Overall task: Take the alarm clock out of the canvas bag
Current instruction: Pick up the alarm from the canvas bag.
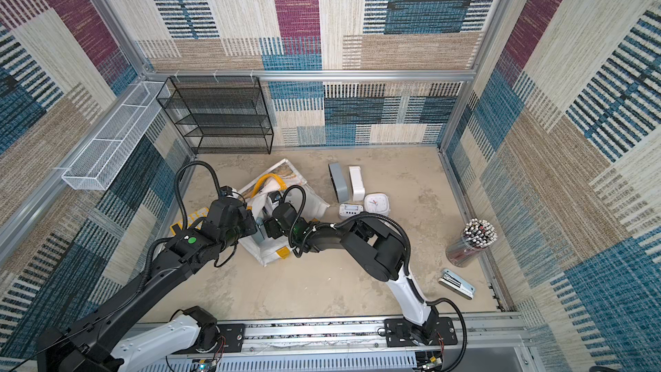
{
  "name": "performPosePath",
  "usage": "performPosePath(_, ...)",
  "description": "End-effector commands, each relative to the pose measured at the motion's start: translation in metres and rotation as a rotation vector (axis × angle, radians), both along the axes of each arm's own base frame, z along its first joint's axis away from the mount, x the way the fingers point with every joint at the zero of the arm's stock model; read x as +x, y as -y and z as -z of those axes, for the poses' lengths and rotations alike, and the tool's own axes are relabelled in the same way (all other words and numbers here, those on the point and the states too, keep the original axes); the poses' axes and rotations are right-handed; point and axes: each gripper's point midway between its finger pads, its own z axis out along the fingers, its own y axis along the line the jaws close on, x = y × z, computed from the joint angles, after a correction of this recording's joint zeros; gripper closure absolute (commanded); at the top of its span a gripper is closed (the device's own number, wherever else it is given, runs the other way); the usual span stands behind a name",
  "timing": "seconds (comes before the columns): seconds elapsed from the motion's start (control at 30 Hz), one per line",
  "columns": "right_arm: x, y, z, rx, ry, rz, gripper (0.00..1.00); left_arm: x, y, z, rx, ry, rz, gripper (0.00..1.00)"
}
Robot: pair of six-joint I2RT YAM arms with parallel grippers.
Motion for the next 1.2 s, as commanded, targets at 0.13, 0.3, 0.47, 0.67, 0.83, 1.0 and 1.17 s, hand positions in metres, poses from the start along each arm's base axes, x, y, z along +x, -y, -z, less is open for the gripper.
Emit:
performPosePath(0.13,0.011,0.002,0.007,-0.043,-0.001,0.016,0.25,-0.002,0.000,-0.002,0.001,0.004,0.015,1.00)
performPosePath(0.3,0.015,0.000,0.001,-0.046,0.036,-0.014,0.25,-0.002,0.001,-0.002,0.004,0.004,0.020,1.00)
performPosePath(0.47,0.019,-0.011,0.002,-0.059,0.055,-0.053,0.28,0.000,0.005,-0.002,-0.004,0.002,0.034,1.00)
performPosePath(0.67,0.021,-0.017,0.005,-0.059,0.057,-0.065,0.29,0.000,0.005,-0.004,0.001,0.008,0.038,1.00)
performPosePath(0.83,0.024,-0.021,0.001,-0.045,0.069,-0.072,0.31,0.001,0.007,-0.003,-0.002,0.007,0.046,1.00)
performPosePath(1.0,0.025,-0.027,0.002,-0.039,0.071,-0.090,0.35,0.001,0.006,-0.003,0.000,0.006,0.041,1.00)
performPosePath(1.17,0.026,-0.028,0.002,-0.041,0.078,-0.094,0.40,-0.001,0.004,-0.002,0.003,0.008,0.035,1.00)
